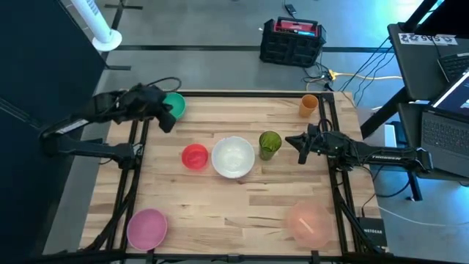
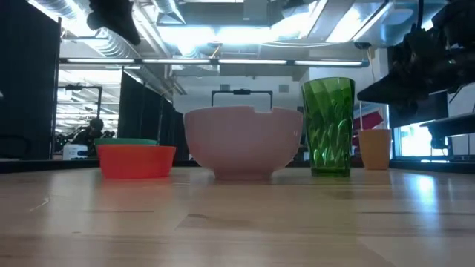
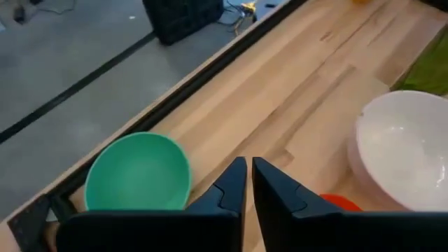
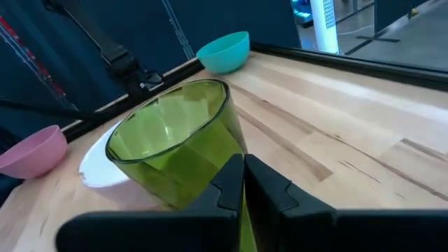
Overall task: Nest bowls inside each other
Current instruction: Stack the blue bowl on top of the pink bowl
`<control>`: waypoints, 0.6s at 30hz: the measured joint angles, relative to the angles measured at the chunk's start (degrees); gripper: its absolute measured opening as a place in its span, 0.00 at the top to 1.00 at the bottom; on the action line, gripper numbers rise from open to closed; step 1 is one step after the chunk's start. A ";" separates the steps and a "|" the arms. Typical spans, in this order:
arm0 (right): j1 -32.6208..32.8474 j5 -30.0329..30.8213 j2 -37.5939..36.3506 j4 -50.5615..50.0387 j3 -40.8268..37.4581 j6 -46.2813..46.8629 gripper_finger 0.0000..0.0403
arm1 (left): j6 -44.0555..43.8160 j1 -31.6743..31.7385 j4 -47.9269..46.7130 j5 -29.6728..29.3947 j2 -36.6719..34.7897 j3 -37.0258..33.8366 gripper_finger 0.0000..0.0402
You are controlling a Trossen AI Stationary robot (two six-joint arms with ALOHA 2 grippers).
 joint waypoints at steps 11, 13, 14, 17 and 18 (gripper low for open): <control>0.00 -0.38 0.01 -4.23 0.04 4.45 1.00 | 15.72 10.86 -11.45 9.81 8.03 3.67 0.73; 0.00 -0.40 0.01 -4.47 0.06 4.70 1.00 | 18.58 12.83 -13.53 11.59 9.48 4.34 0.69; 0.00 -0.40 0.01 -4.47 0.06 4.70 1.00 | 20.00 13.82 -14.57 12.48 10.21 4.68 0.68; 0.00 -0.39 0.01 -5.36 0.09 4.70 1.00 | 24.94 14.55 -15.37 10.65 14.02 4.92 0.65; 0.00 -0.39 0.04 -5.68 0.14 4.70 1.00 | 26.73 14.56 -15.04 10.10 15.49 4.92 0.65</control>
